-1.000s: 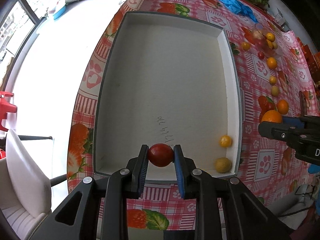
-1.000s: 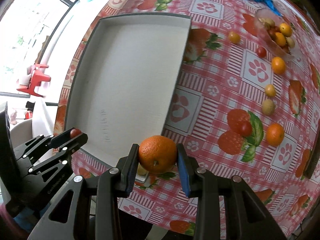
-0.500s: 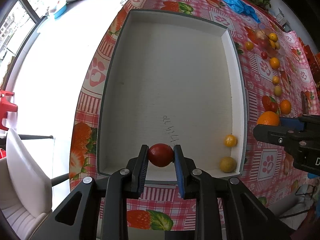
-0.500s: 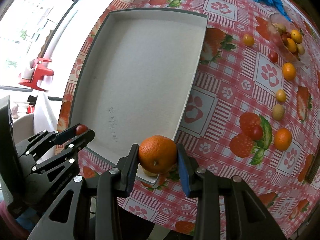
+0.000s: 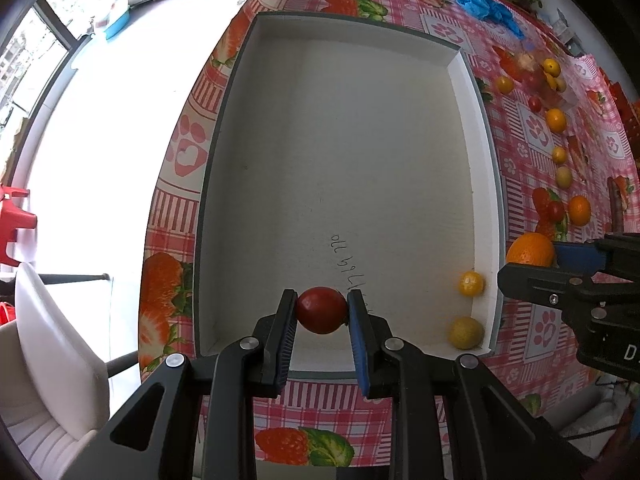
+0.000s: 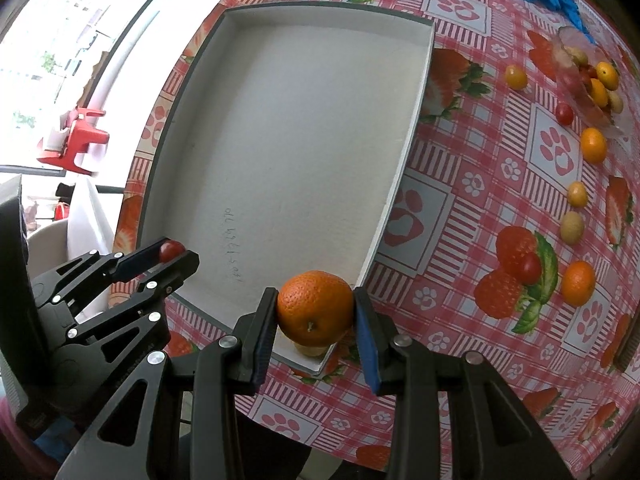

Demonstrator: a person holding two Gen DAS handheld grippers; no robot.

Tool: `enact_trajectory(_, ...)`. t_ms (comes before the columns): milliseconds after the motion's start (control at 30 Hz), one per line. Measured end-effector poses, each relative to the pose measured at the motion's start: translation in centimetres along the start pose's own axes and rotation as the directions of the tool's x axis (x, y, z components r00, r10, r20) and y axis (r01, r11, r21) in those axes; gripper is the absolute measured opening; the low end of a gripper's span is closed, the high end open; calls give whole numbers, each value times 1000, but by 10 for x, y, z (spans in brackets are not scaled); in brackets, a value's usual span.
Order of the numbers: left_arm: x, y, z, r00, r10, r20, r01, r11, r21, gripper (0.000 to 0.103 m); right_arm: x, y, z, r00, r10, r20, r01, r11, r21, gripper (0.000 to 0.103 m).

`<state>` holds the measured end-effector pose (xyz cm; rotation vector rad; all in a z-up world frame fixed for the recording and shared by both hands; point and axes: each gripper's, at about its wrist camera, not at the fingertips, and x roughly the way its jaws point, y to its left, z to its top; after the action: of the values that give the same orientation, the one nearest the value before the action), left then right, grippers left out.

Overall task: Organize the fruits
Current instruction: 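Carry the tomato and orange into the white tray and open both tools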

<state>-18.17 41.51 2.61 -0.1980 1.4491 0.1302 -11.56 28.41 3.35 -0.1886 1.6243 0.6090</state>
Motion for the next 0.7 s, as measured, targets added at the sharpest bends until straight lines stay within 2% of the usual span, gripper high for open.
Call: enact_trajectory(700, 19, -5, 7, 999, 25, -35, -24, 1000, 18, 27, 30, 26, 7, 999, 26, -46, -26, 1000, -1, 41)
